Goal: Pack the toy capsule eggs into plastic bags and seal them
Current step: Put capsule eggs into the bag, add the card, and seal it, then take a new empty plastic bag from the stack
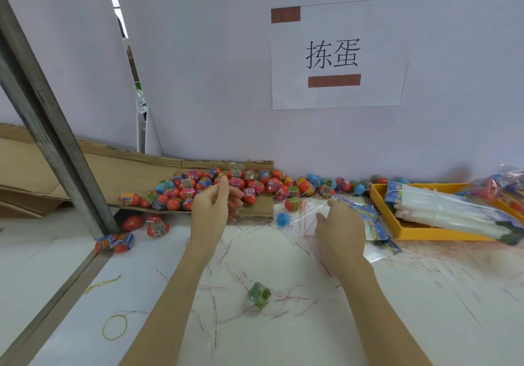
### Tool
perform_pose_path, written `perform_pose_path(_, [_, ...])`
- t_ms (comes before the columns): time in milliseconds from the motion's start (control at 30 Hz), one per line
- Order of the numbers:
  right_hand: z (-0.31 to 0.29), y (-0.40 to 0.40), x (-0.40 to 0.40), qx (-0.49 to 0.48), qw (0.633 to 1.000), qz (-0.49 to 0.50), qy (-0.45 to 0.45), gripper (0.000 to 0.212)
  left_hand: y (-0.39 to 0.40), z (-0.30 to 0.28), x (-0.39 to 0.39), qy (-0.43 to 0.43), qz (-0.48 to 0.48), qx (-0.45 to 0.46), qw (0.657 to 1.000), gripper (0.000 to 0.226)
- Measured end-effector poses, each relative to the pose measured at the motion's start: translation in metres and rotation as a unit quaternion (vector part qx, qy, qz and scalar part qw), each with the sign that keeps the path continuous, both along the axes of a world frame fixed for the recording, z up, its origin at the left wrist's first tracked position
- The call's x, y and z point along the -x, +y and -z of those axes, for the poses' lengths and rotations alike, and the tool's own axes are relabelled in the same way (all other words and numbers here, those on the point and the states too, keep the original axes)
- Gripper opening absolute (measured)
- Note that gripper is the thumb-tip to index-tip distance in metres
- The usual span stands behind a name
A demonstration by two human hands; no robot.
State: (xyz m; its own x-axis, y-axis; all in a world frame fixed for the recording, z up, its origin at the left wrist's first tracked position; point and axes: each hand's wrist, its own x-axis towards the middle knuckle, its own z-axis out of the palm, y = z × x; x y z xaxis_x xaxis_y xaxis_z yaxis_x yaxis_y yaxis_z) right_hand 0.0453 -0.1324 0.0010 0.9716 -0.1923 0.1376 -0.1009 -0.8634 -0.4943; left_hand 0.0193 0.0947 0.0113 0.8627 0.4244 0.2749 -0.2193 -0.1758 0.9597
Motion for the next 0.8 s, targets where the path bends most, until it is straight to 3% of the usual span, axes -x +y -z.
perform_pose_path(100, [0.008, 0.004, 0.0, 0.125, 0.99, -0.012, 0.057, 0.035, -0.002, -0.002, 0.002, 0.005, 0.013, -0.01, 1.0, 0.049])
perform_pose_path(233, [0.007, 0.002, 0.001, 0.116, 0.992, -0.009, -0.047, 0.026, -0.006, -0.003, 0.003, 0.022, 0.033, -0.033, 0.999, 0.048])
perform_pose_path(333, [0.008, 0.002, 0.002, 0.017, 0.991, -0.003, -0.131, 0.026, -0.011, -0.002, 0.005, 0.02, 0.049, -0.06, 0.997, 0.041])
perform_pose_path(433, [0.007, 0.007, 0.005, -0.151, 0.961, -0.059, -0.223, 0.026, -0.016, 0.001, 0.006, -0.002, 0.058, -0.168, 0.984, 0.015])
perform_pose_path(500, [0.002, 0.013, 0.009, -0.252, 0.928, -0.116, -0.248, 0.024, -0.017, 0.003, 0.007, -0.031, 0.073, -0.256, 0.963, 0.037])
perform_pose_path(633, [-0.007, 0.024, 0.016, -0.359, 0.883, -0.23, -0.198, 0.039, -0.02, 0.001, 0.01, -0.043, 0.189, -0.238, 0.952, 0.059])
perform_pose_path(733, [-0.009, 0.032, 0.023, -0.438, 0.843, -0.284, -0.127, 0.038, -0.022, 0.001, 0.008, -0.024, 0.194, -0.208, 0.958, 0.047])
perform_pose_path(800, [-0.009, 0.037, 0.025, -0.447, 0.843, -0.28, -0.108, 0.041, -0.023, -0.001, 0.008, -0.028, 0.149, -0.204, 0.967, 0.033])
